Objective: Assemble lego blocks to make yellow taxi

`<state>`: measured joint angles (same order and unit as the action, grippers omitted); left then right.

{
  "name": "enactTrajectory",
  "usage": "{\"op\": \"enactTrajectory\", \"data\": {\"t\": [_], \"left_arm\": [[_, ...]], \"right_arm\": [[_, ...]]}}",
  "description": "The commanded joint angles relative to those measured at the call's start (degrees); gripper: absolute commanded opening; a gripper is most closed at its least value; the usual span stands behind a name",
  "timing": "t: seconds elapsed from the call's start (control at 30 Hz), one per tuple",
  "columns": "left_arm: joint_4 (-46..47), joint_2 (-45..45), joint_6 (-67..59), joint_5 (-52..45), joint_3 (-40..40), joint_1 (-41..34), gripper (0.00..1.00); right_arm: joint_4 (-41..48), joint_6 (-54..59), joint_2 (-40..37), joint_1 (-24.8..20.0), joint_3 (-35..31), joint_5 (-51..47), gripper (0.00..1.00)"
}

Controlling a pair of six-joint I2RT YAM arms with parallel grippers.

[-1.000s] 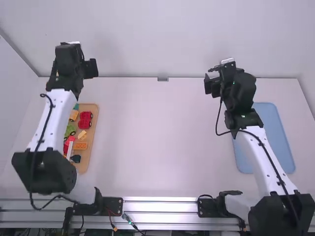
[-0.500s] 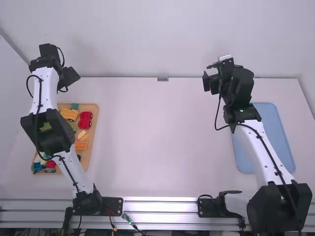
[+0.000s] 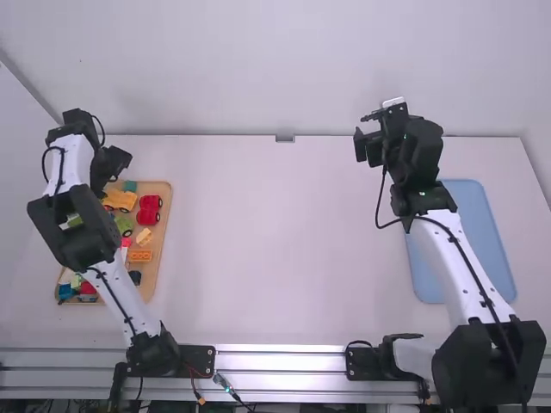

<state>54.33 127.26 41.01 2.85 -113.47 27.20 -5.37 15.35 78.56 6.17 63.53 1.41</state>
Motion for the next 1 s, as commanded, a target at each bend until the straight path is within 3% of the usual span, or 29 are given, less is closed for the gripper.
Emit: {"op": "enactTrajectory", "data": {"t": [0.0,0.4,0.6,0.97], "left_arm": [[-0.22,0.24,6.08,-0.33,2.8,0.04,0.99],[-13.55,0.24,9.75,-0.31,14.93,0.15,0.96],[-14.19,0.24,9.53,-0.26,15.67,1.05,0.89],[-15.19,0.26,6.45,2.05,17.68,1.27,0.87]], "right_arm": [[0.02,-0.55,0.26,0.52,2.34,0.24,0.99],[0.22,-0.48,0.26,2.75,2.34,0.04,0.99],[0.26,-0.5,0.26,2.8,2.34,0.0,0.99],[0.24,-0.52,0.26,2.78,2.34,0.0,0.99]]}}
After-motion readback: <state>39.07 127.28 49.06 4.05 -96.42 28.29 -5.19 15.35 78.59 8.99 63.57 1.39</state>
